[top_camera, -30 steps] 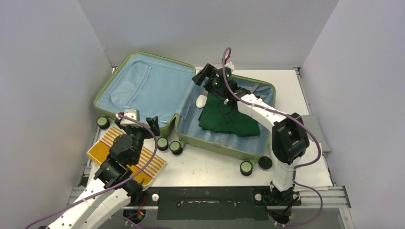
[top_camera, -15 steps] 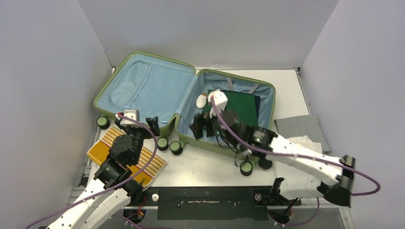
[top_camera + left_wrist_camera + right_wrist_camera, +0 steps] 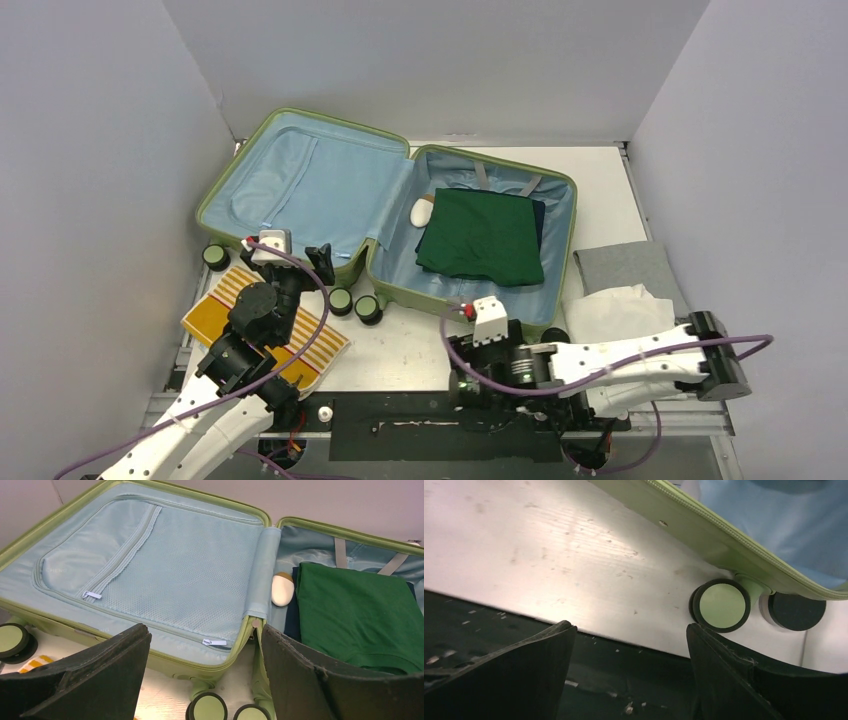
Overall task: Pack the luggage
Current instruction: Move the household item to the center of the board.
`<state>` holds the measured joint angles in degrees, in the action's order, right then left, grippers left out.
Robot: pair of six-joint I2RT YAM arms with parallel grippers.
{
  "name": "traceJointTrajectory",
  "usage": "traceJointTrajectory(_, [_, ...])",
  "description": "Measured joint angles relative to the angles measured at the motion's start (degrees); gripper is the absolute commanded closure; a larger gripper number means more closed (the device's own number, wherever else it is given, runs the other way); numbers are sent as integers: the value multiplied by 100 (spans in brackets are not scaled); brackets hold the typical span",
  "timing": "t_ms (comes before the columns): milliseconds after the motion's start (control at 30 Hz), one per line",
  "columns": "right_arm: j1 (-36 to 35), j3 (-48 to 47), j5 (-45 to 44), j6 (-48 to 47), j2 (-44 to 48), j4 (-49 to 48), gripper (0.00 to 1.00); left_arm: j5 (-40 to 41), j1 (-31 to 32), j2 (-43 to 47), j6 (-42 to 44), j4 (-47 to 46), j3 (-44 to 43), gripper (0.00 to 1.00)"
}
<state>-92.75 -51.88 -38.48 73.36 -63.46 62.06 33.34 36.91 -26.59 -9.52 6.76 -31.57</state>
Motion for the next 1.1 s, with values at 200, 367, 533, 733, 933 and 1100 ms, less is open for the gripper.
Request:
traceJointTrajectory(200, [249,-17,-72,-358,-1025,-566,16,-2,2,9,-28,0,0,21])
traceJointTrajectory(367, [1080,-15,743,-1978,-1058,-2651,16,2,9,-13,-31,2,0,21])
traceJointTrajectory(533, [1587,-315,2131,-3014,-1878,-4562,18,426,20,-28,-61,59,0,21])
traceJointTrajectory(733, [2017,-1515,3595,-3556,-3580,-5683,21,1517,22,376,-85,122,37,20])
traceJointTrajectory(933, [2120,-2277,4297,-3807,-4719,-6024,22,2098,22,1045,-74,57,164,20])
traceJointTrajectory(1100, [2127,-2291,4291,-3978,-4664,-5917,21,2170,55,1021,-70,50,184,20])
